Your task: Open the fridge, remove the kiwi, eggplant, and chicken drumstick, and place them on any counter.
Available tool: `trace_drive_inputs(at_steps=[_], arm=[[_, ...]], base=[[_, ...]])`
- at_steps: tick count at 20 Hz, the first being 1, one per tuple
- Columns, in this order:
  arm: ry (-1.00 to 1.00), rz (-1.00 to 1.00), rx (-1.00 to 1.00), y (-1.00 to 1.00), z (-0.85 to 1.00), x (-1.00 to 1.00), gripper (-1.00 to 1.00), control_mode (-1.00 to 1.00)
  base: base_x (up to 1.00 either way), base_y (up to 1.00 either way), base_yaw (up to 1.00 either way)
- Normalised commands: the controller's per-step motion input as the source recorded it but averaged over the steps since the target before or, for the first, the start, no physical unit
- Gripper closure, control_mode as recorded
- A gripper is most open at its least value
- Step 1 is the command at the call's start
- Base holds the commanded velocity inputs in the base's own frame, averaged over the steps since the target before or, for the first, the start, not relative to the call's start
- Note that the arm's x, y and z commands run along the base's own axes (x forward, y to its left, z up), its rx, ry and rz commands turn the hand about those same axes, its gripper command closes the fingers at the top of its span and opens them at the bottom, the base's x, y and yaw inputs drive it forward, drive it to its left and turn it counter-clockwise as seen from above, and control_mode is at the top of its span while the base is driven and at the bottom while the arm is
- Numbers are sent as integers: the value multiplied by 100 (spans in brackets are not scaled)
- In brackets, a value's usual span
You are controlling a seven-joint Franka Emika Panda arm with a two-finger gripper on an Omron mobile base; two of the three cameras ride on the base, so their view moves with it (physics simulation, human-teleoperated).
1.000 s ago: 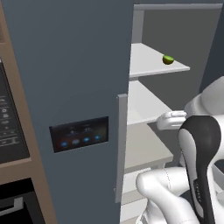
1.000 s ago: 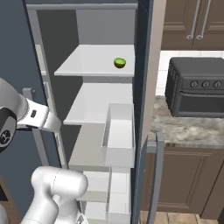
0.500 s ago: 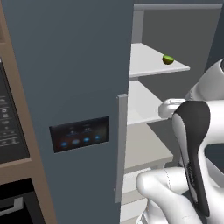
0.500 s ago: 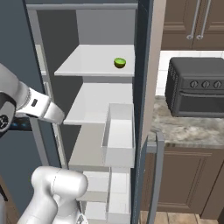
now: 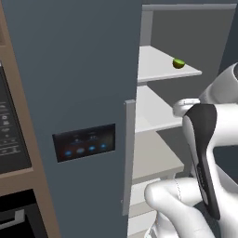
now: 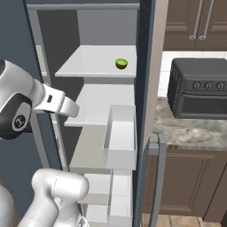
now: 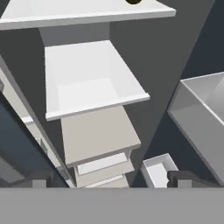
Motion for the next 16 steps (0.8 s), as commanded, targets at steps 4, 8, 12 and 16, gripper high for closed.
trace_drive_inputs(at_steps=[4, 8, 12, 16], arm=[[1, -4, 4, -9, 46, 21, -100, -100], [1, -8, 0, -3, 37, 23, -100, -100], [0, -10, 0, -18, 8, 30, -100, -100], [-4, -9, -3, -26, 0, 42, -100, -100]], base=[[0, 0, 0], [0, 0, 0], [0, 0, 0], [0, 0, 0]])
